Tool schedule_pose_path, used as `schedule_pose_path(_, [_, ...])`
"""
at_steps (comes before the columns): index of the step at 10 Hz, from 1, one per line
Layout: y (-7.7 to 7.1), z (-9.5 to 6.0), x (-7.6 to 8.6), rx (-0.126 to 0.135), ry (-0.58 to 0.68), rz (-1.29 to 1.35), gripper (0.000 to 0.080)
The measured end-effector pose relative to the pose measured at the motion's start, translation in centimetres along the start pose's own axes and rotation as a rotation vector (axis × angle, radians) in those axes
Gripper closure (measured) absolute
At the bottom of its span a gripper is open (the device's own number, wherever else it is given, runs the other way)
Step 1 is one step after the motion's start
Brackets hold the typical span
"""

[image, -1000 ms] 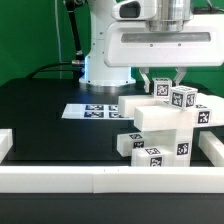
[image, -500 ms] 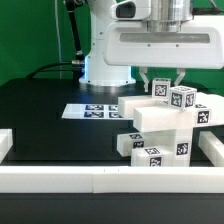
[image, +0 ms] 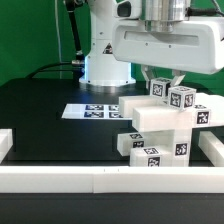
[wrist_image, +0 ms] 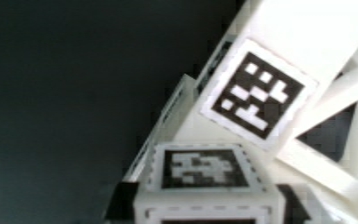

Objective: Assemble chair

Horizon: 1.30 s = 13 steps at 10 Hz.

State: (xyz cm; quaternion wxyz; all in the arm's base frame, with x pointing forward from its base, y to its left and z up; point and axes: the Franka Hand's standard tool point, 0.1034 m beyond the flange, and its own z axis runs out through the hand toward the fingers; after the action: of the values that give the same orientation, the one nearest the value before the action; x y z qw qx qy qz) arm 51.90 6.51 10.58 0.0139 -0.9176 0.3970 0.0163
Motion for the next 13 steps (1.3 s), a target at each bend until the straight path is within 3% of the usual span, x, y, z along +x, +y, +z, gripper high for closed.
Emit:
schedule_pose_path(5, [-0.54,-0.07,-0.37,0.014,-0.003,0.371,0.0528])
schedule_pose_path(7, [-0.57,-0.05,-0.42,0.014,-0.003,0.406,0.0528])
schedule_pose_path(8, [-0.57,-0.05,-0.42,0.014,-0.003,0.386,0.0431])
schedule_pose_path(9, [-0.58,-0.04,-0.44,0.014,-0.003,0.36,0.0269])
schedule_pose_path(10, [-0.64,-0.03,-0.56,0.011,-0.002,0.33,0.0269])
schedule_pose_path(11, [-0.74,-0.04,-0.69,0.009,0.0,0.245,0.0177])
schedule_pose_path(13, [-0.86,-0.03,-0.87,0.007,0.002,0.108,0.0154])
